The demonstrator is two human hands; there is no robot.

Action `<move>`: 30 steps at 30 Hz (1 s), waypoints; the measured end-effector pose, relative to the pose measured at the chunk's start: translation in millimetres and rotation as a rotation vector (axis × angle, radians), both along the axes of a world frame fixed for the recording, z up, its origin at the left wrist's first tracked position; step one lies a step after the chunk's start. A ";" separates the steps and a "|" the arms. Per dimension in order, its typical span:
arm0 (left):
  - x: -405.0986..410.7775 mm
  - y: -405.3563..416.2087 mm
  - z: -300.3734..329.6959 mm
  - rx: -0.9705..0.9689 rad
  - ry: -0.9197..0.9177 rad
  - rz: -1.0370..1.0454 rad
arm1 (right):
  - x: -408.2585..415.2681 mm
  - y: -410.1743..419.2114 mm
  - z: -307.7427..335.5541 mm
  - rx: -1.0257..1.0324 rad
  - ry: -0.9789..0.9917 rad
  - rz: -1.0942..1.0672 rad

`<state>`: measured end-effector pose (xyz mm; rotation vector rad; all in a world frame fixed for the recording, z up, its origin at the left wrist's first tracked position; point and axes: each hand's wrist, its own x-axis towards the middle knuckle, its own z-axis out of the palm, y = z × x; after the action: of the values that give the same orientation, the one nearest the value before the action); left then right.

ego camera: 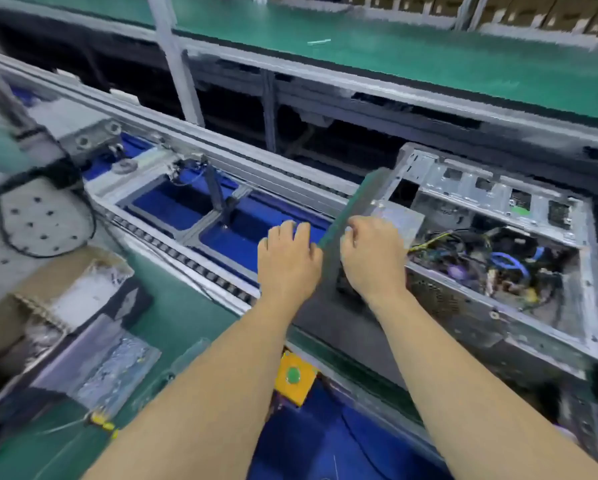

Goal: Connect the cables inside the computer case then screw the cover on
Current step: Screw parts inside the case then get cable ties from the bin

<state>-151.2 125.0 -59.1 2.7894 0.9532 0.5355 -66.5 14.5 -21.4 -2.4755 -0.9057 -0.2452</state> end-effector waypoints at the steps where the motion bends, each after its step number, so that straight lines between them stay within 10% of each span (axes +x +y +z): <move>1: -29.5 16.1 -7.5 -0.023 0.017 0.065 | -25.1 20.6 -9.2 -0.012 -0.006 0.065; 13: -354.5 132.4 -87.6 -0.191 0.182 0.526 | -306.3 175.6 -129.7 -0.344 0.336 0.673; 22: -345.2 210.3 -74.3 -0.074 0.111 0.421 | -313.4 281.1 -115.7 -0.153 0.005 0.597; 30: -348.2 271.8 -99.0 -0.199 0.196 0.452 | -309.5 415.2 -129.8 -0.832 0.160 0.688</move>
<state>-499.4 396.8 -158.0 2.4822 1.5989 0.1996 -376.0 429.7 -151.3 -2.5775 -1.9984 0.6804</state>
